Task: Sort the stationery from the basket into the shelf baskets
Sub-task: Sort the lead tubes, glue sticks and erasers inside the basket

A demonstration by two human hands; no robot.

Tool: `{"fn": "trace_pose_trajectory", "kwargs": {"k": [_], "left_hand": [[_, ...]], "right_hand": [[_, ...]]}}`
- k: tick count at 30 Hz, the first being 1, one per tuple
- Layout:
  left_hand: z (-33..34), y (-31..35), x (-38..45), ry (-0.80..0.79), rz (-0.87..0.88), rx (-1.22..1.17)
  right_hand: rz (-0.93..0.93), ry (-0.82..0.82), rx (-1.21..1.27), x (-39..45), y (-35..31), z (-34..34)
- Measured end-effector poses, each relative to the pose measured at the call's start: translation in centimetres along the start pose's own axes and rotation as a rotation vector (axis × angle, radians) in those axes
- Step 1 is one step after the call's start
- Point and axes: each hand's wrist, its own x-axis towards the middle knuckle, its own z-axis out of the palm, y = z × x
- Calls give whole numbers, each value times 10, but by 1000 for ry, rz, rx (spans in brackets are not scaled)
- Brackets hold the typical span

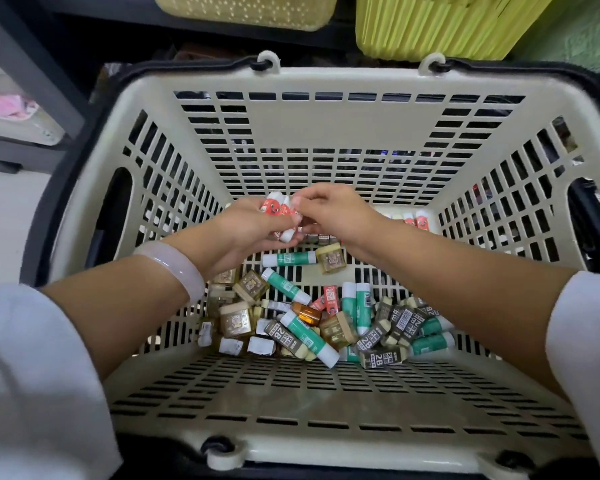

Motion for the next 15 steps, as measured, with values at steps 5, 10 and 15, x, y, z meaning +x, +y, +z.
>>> {"fn": "trace_pose_trajectory", "kwargs": {"k": [5,10,15], "left_hand": [[-36,18,-13,195,-11,74],[-49,27,-22,389,-27,-173],[-44,24,-19,390,-65,-300]], "right_hand": [[51,-1,77,24,-12,16],[66,195,-230,49,-2,49],[10,201,-564,67,8,85]]}}
